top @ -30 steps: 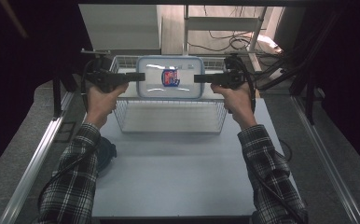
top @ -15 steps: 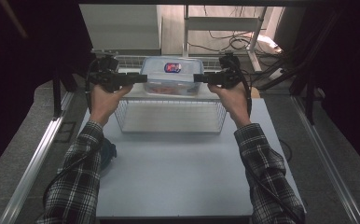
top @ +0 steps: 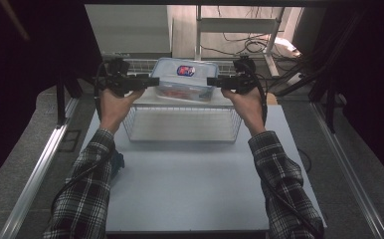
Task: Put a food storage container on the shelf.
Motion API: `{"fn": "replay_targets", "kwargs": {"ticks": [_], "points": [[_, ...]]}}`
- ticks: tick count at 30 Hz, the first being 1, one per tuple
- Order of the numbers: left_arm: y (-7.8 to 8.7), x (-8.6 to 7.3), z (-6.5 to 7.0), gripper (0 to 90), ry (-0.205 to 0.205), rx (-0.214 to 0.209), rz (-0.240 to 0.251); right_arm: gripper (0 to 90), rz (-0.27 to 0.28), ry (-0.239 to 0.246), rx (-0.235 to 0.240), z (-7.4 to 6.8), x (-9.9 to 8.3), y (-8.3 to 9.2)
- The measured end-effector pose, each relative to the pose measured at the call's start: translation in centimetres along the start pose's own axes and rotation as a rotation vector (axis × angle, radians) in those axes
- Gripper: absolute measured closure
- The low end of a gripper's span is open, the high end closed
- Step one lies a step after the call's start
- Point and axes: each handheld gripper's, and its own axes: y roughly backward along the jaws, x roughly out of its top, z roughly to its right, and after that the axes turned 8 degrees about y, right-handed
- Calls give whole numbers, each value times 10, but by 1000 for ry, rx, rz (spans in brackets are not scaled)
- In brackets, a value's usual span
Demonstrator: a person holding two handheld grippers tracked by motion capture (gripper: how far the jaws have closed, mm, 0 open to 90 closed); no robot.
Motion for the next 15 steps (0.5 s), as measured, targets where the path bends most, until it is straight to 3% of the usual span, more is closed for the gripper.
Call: {"fn": "replay_targets", "kwargs": {"ticks": [2, 3, 4, 6, 11, 15], "points": [[-2, 5, 0, 452, -5, 56, 6, 450, 3, 0, 3, 0, -1, 0], [-6, 7, 0, 482, -9, 99, -14, 450, 2, -1, 6, 1, -1, 0], [-9, 8, -1, 519, -3, 110, -37, 451, 0, -1, 9, 1, -1, 0], [-10, 7, -1, 557, 16, 78, -34, 451, -4, 3, 11, 1, 0, 1], [-3, -2, -4, 546, 66, 31, -17, 439, -7, -4, 27, 4, -1, 2], [2, -6, -1, 546, 61, 32, -24, 439, -9, -1, 22, 3, 0, 1]]}}
